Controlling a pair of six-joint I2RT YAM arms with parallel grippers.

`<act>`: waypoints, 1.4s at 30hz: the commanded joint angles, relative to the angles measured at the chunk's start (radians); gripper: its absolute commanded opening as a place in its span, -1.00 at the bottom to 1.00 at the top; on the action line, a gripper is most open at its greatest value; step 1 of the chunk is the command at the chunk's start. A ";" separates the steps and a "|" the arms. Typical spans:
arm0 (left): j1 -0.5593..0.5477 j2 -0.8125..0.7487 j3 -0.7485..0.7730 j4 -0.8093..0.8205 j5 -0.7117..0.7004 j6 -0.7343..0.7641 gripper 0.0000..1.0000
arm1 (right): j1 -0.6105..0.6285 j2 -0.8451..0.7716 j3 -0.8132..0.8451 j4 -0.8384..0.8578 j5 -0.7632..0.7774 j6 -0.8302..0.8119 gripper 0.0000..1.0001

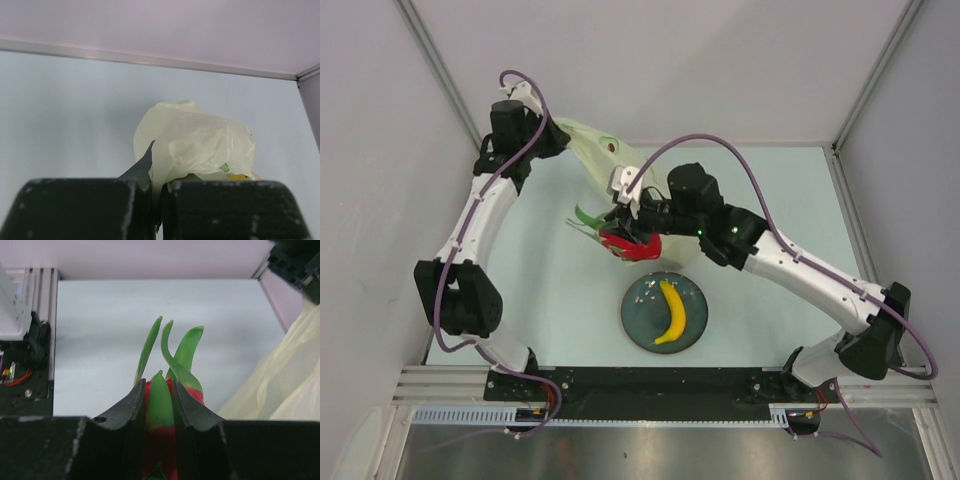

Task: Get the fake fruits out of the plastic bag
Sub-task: Place the fake fruit on the plate.

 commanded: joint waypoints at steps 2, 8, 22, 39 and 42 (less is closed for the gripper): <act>0.016 -0.114 -0.109 -0.002 -0.045 0.032 -0.99 | 0.008 -0.069 -0.069 -0.088 -0.033 -0.048 -1.00; 0.025 -0.161 -0.201 0.015 0.013 0.023 -0.99 | 0.020 -0.056 -0.124 -0.139 -0.087 -0.126 -1.00; 0.030 -0.141 -0.284 0.052 0.192 -0.009 -0.99 | 0.101 0.069 -0.121 -0.282 -0.387 -0.534 -1.00; 0.030 -0.172 -0.358 0.032 0.184 0.064 -0.99 | 0.055 0.247 -0.121 -0.891 -0.545 -1.715 -1.00; 0.030 -0.181 -0.370 0.032 0.188 0.069 -0.99 | 0.037 0.270 -0.123 -0.888 -0.557 -1.780 -1.00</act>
